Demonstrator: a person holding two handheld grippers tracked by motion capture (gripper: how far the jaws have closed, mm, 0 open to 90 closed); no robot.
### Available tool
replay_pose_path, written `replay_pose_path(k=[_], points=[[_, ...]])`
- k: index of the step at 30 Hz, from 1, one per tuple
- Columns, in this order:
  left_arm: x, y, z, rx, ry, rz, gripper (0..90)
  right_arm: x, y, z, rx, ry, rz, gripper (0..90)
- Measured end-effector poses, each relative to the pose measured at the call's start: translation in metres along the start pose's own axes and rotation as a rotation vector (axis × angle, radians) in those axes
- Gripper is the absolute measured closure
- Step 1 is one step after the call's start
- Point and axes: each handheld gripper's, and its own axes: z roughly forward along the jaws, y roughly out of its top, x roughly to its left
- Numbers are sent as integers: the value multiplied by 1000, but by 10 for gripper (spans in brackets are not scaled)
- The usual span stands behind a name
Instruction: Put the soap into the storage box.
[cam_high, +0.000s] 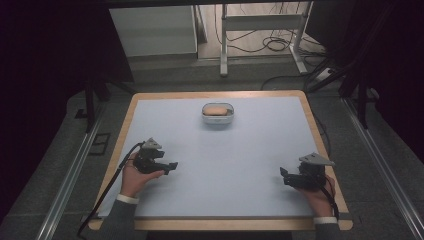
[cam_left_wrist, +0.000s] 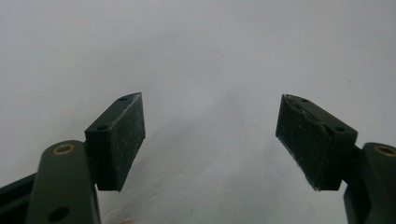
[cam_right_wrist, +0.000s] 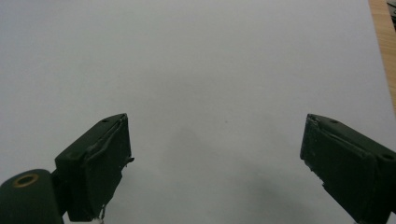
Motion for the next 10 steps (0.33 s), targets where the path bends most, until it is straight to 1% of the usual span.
replay_pose_path(k=[2, 4, 6, 10], points=[[0, 0, -1, -14, -2, -10, 244, 1, 1, 0, -7, 13, 2, 85], [-1, 0, 0, -11, -6, -4, 243, 3, 2, 0, -14, 11, -7, 86], [-1, -1, 1, -3, 0, 0, 239, 3, 3, 0, -28, 18, -9, 86], [2, -5, 2, -1, 0, -17, 233, 5, 5, 1, -49, 28, 0, 85]])
